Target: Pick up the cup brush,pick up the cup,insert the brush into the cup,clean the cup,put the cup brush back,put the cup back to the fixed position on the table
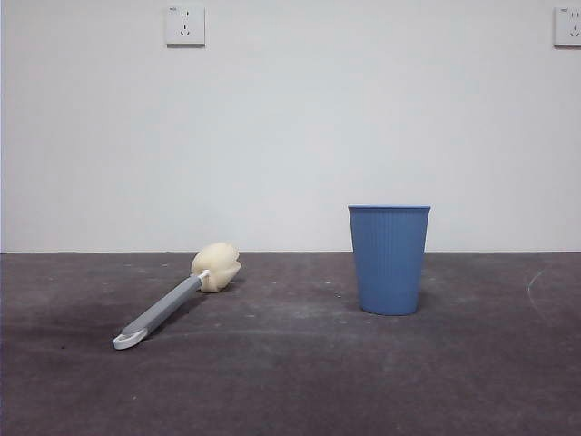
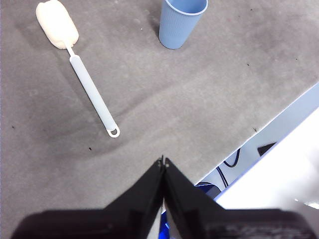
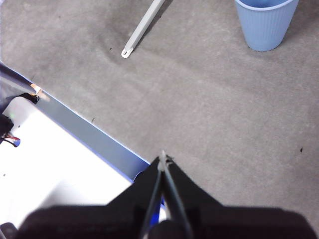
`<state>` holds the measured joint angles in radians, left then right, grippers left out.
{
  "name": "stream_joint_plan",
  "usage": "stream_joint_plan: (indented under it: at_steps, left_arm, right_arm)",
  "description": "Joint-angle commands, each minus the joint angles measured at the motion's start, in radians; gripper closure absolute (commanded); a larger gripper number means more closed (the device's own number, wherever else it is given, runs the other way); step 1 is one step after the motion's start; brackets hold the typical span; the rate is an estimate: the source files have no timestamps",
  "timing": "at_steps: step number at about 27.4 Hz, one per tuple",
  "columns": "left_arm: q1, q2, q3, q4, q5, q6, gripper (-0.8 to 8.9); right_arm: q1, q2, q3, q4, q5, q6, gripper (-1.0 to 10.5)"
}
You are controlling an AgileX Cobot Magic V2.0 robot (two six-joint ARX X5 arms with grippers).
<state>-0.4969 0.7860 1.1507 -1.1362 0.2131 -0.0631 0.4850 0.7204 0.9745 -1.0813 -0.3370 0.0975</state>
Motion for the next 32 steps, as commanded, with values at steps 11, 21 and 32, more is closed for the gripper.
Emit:
stream_joint_plan:
  at_steps: [11, 21, 32]
  left_arm:
    - [0.516, -0.434, -0.511, 1.129, 0.023, 0.250, 8.17]
    - [0.584, -0.632, -0.908, 1.117, -0.003, 0.238, 8.17]
    - [0.584, -0.784, -1.136, 1.114, -0.034, 0.143, 8.17]
  right_arm:
    - [0.003, -0.001, 0.004, 0.002, 0.003, -0.001, 9.5]
    - [0.002, -0.001, 0.004, 0.002, 0.003, -0.001, 9.5]
    - [0.002, -0.001, 0.004, 0.002, 0.003, -0.001, 9.5]
